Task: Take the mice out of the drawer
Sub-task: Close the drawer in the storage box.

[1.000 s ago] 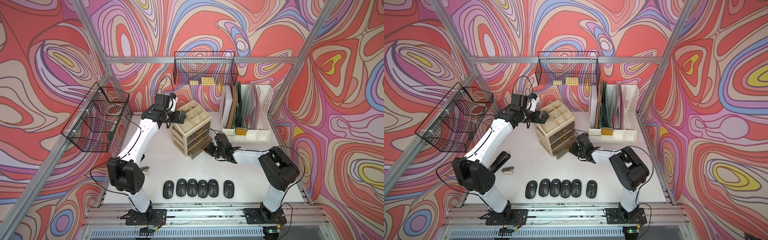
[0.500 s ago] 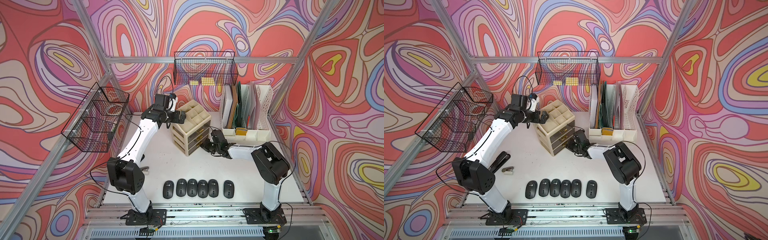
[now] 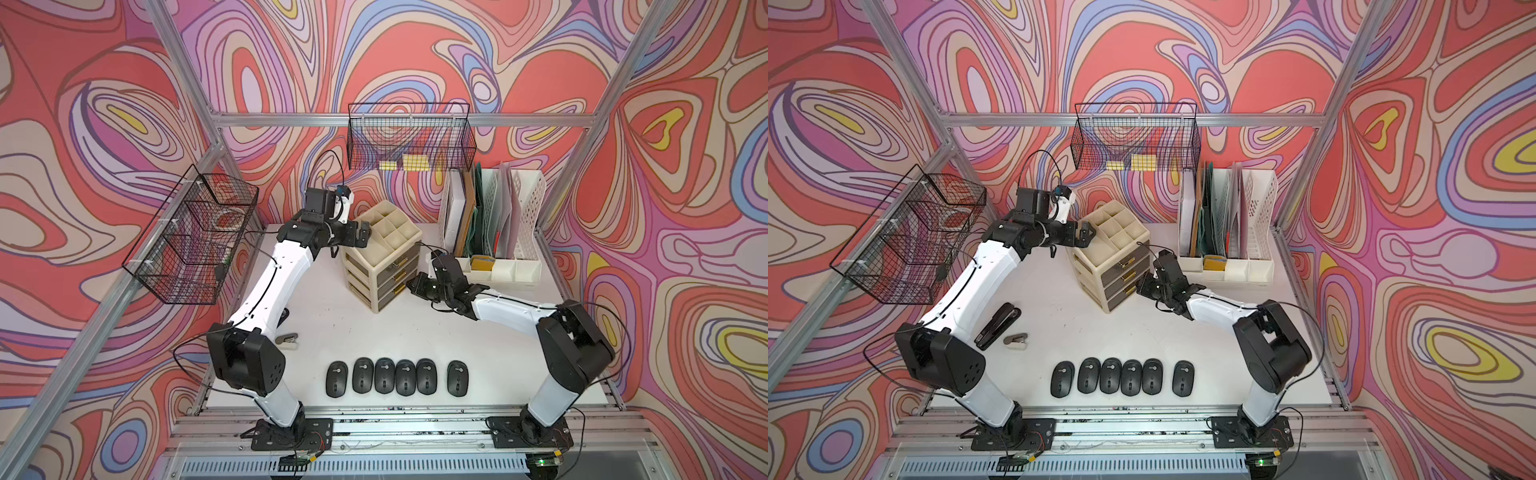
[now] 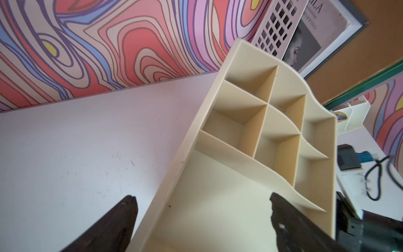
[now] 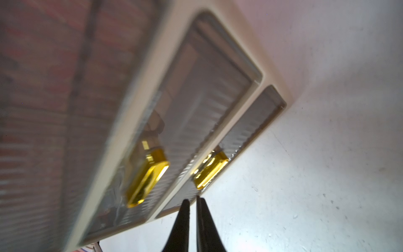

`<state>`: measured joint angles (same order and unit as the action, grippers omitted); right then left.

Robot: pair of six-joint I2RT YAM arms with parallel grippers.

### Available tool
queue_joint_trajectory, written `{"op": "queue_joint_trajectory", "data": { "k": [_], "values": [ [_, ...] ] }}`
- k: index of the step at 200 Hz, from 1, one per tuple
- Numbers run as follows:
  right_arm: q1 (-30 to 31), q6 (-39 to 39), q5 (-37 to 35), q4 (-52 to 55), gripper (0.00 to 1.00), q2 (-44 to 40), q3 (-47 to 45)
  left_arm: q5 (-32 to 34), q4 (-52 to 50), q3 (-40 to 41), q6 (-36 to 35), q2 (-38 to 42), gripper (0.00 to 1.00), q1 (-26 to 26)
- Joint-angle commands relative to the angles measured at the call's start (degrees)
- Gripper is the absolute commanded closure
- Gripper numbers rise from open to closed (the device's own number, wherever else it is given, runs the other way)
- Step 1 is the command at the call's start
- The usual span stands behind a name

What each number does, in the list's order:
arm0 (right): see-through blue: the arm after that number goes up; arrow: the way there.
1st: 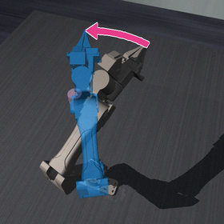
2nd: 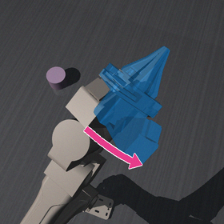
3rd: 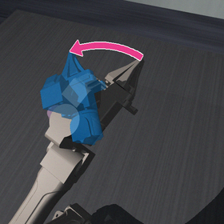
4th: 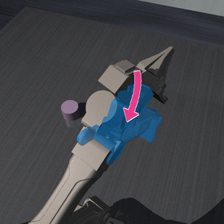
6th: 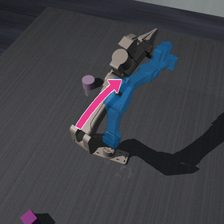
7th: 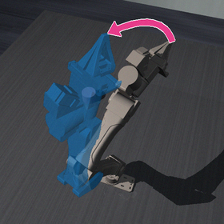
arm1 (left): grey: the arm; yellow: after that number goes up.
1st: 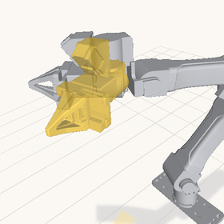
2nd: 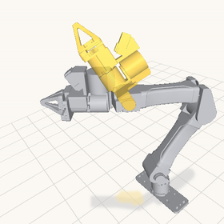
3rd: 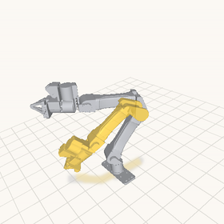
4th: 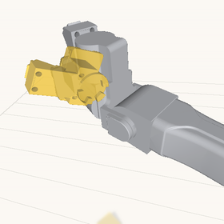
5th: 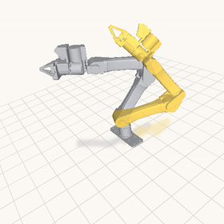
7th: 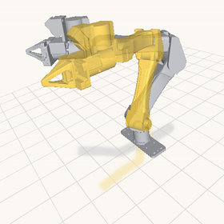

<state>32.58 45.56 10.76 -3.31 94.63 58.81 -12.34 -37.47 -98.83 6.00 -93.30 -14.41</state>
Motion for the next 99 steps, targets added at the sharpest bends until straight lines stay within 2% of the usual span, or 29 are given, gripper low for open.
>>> {"op": "queue_joint_trajectory", "data": {
  "k": [1,7,24,45,75,99],
  "values": [
    [-0.2,-7.3,-3.0,5.7,0.68,-4.5,-1.7,-1.1,2.2,1.3,-0.4,6.0,0.01,0.2],
    [-0.2,-8.5,-3.5,7.2,0.61,-5.9,-1.8,-1.3,2.3,2.0,0.1,7.2,0.01,0.2],
    [-0.3,-11.6,-6.3,11.0,0.33,-10.1,-2.3,-2.0,3.5,4.6,1.6,10.9,0.00,0.2],
    [-0.6,-15.6,-8.6,16.4,0.03,-14.7,-1.7,-0.9,2.6,7.6,2.4,14.6,0.01,0.2],
    [-0.9,-19.7,-15.1,21.8,0.02,-21.6,-1.6,1.0,2.3,14.4,4.3,20.2,0.01,0.2],
    [-1.5,-22.6,-23.3,22.4,0.02,-26.5,-3.8,3.4,8.3,25.8,5.5,26.7,0.01,0.2]
  ]
}}
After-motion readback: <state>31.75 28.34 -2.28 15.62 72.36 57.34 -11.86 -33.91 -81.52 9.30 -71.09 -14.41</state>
